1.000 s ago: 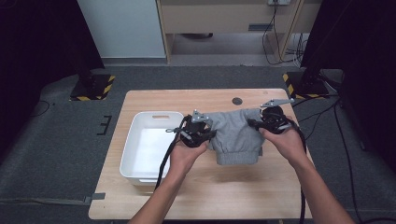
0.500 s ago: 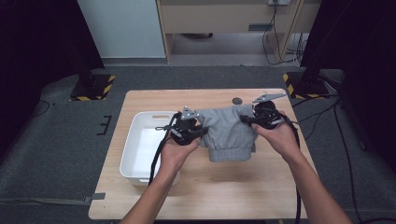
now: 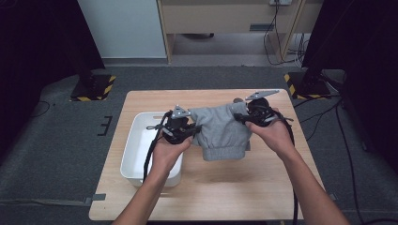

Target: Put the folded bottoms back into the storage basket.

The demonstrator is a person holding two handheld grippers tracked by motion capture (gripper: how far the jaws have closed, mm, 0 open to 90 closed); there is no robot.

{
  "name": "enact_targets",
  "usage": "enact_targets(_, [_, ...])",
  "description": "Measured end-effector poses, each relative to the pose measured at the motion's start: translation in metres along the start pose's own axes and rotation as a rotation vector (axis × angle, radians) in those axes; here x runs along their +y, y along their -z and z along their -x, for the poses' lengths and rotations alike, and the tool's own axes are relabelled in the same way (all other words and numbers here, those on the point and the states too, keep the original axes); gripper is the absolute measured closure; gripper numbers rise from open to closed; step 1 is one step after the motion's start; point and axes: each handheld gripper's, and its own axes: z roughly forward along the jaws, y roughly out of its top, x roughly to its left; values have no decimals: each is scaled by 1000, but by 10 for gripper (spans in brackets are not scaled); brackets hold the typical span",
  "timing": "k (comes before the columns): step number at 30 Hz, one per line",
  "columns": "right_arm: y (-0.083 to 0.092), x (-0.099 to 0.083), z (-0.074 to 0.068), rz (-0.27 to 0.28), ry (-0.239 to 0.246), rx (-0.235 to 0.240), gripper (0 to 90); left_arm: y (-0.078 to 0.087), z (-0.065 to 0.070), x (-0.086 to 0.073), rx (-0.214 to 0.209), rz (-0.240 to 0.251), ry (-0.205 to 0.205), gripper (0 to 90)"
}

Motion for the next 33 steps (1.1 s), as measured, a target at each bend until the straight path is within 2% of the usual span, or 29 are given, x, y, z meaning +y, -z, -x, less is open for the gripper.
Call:
enact_targets(12, [-13,17,-13,-3,6,19,715,16,-16,-1,13,7,13,809])
enact_targets(23, [-28,31,-27,-2,7,37,715,35,-36,3,36,-3,5,809])
enact_targets(31, [-26,37,-37,-16,18,27,716,41,-40,0,21,-6,4,809])
enact_targets(33, [-27,37,-39,-19,20,25,715,41,-41,-2,9,-11,14,810])
